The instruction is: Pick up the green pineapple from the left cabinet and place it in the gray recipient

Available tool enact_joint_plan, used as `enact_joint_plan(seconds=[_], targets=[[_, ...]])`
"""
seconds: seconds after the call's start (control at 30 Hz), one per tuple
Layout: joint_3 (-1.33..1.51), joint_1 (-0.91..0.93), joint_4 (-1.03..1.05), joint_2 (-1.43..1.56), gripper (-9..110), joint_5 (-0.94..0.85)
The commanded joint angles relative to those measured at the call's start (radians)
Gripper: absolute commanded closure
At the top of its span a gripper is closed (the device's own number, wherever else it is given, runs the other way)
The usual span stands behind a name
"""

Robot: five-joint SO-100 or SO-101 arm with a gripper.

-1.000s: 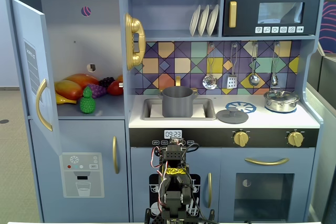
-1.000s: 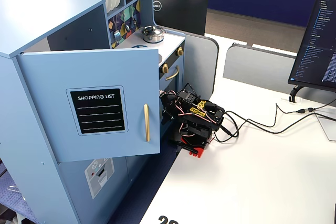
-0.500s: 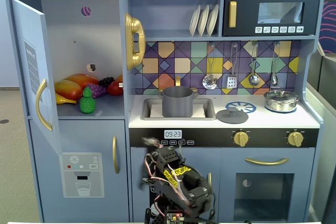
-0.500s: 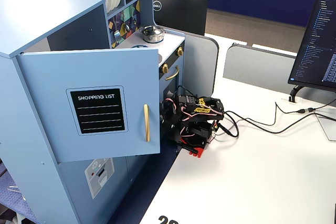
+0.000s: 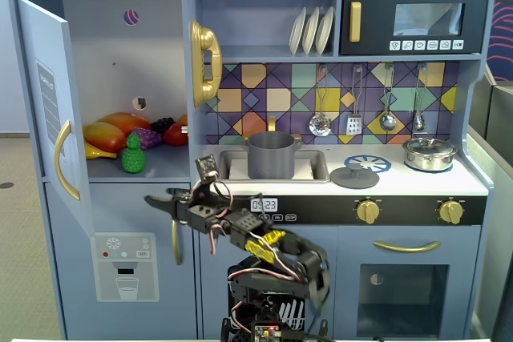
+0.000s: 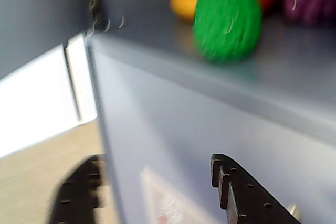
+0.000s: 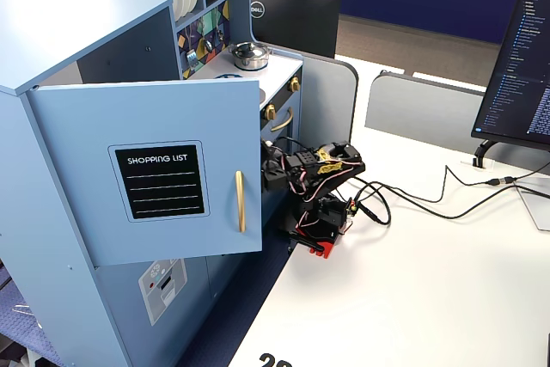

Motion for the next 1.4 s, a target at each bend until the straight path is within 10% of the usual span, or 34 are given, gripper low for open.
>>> enact_joint_plan(seconds=[0.0,1.37], targets=[[-0.158,0.023,-0.067,-0.127,72,-0.012],[-0.940,0.087,-0.195,-1.078,68,0.114]])
